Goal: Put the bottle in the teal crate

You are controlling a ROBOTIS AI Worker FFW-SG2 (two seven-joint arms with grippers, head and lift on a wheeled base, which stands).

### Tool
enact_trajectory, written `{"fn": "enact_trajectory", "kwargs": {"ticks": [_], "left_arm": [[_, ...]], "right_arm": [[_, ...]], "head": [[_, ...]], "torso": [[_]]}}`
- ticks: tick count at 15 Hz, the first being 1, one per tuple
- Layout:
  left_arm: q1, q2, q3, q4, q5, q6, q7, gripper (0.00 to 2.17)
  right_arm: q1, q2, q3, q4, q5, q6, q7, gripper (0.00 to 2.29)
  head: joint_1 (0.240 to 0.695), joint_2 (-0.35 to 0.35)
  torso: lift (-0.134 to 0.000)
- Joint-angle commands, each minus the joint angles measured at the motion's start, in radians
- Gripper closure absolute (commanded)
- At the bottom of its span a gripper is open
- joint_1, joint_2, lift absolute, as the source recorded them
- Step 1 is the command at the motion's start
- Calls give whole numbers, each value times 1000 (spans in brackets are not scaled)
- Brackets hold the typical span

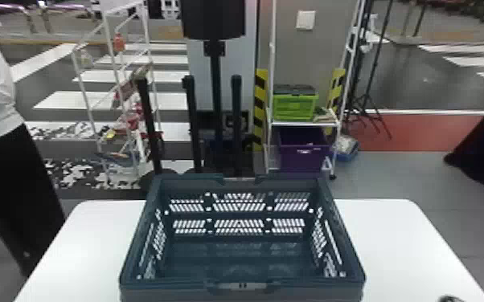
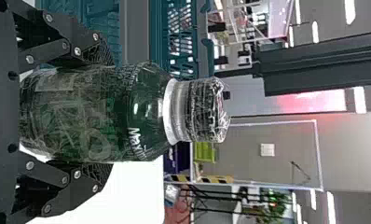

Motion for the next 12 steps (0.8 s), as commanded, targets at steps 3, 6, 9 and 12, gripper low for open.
{"fn": "enact_trajectory", "kwargs": {"ticks": [3,6,9,12], "left_arm": [[8,0,9,7,8,-18,2,188],[6,-2,10,13,12,-24,5,188],[0,0,12,15,24,-21,5,188],[-3,-3,12,16,27,-21,8,188]], "right_arm": [[-218,-14,1,-168,-3,505,11,1905],[-401,-39,24,-240,-1,861,11,1905],[-627,-80,70,-254,-43,1180,26,1902],[-820,-94,144,-226,-46,1376,80,1878]], "head": [[499,0],[499,0],[499,0],[499,0]], "torso": [[0],[0],[0],[0]]}}
